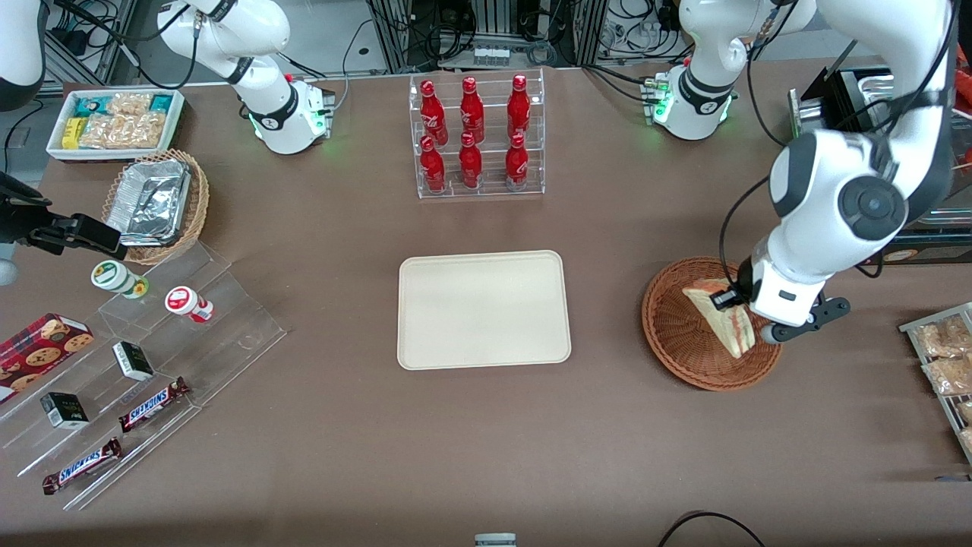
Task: Place sandwich from basket to tray
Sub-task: 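Carry the sandwich with the left gripper over the cream tray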
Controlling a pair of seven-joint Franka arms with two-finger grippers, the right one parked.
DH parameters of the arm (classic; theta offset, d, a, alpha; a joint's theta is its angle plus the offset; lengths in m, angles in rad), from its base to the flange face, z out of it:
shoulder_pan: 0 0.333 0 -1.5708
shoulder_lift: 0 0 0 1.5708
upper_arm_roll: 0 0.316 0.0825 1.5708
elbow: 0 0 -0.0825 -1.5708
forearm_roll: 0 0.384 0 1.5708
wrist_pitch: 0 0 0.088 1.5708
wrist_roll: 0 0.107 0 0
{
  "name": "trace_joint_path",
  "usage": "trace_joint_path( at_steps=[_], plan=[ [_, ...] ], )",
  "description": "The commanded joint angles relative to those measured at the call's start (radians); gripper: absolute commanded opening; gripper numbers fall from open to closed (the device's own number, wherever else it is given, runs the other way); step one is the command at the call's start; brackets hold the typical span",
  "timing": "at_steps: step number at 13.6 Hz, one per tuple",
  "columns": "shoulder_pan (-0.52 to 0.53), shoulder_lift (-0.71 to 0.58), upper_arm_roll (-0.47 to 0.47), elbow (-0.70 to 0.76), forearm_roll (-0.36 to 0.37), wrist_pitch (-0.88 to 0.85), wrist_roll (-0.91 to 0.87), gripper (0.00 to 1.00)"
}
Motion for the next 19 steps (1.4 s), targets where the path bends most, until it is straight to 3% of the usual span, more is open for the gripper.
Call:
trace_joint_path(
  at_steps=[1, 3, 8, 12, 16, 19],
  plan=[
    [-0.080, 0.072, -0.037, 0.147, 0.001, -0.065, -0.072, 0.00],
    [-0.172, 0.116, -0.035, 0.158, 0.008, -0.053, -0.086, 0.00],
    [-0.354, 0.328, -0.035, 0.341, 0.045, -0.053, -0.090, 0.00],
    [-0.443, 0.416, -0.035, 0.393, 0.051, 0.015, -0.112, 0.00],
    [-0.543, 0.540, -0.034, 0.395, 0.168, 0.147, -0.237, 0.00],
    [-0.588, 0.595, -0.029, 0.396, 0.185, 0.224, -0.265, 0.00]
  ],
)
